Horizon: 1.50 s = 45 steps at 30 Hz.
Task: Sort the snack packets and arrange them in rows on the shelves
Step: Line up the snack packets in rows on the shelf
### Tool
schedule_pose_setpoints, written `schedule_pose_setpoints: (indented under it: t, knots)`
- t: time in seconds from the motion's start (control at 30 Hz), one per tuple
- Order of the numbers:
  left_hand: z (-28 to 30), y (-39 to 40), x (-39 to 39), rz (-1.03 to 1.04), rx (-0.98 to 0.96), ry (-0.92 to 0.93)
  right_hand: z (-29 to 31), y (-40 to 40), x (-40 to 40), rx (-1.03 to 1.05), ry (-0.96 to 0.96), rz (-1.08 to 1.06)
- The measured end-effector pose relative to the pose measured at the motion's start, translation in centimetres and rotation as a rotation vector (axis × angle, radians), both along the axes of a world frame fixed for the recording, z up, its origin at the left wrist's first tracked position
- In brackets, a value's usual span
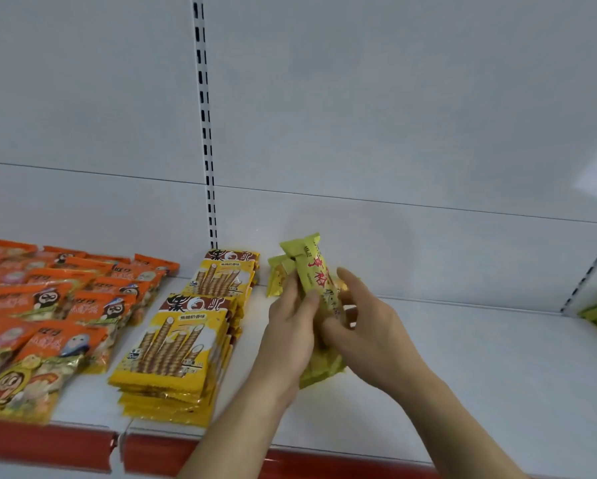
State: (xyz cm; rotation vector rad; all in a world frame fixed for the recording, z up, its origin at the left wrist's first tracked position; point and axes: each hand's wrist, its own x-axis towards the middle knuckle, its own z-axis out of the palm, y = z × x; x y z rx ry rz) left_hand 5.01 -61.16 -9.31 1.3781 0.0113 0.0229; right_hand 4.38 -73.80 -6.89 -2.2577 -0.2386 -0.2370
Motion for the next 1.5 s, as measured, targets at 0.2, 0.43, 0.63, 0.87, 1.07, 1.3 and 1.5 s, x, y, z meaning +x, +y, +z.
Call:
schedule_pose_setpoints:
  t: [0.2, 0.43, 0.63, 0.87, 1.07, 1.3, 1.5]
  knots:
    - [-0.5, 1.8, -0.1, 0.29, 0.446, -0.211, -0.7, -2.0, 2.9, -0.065, -0.113, -0.183]
    - [-0.8, 2.4, -0.9, 0.345, 0.447, -0.183, -2.4, -3.5, 6.7, -0.5, -0.179, 0.08]
    - [-1.5, 2.8, -0.7, 0.355, 0.499, -0.186, -4.4, -2.6, 9.6, -0.724, -0.396, 0.136]
    - [-2.1, 2.6, -0.2, 0.34, 0.465, -0.194, -6.0, -1.5, 10.6, -0.757, -0.458, 0.016]
    - [-2.2, 2.0, 0.2, 0.323, 0.392, -0.178, -5.0, -1.8, 9.8, -0.645, -0.384, -0.003]
    - [-1.6, 0.6, 0.8, 0.27, 0.158, -0.162, -0.4, -2.6, 2.4, 0.079, 0.117, 0.096]
    - [-1.0, -0.9, 1.0, 0.215, -0.053, -0.097, -1.9, -3.1, 1.1, -0.084, -0.055, 0.046]
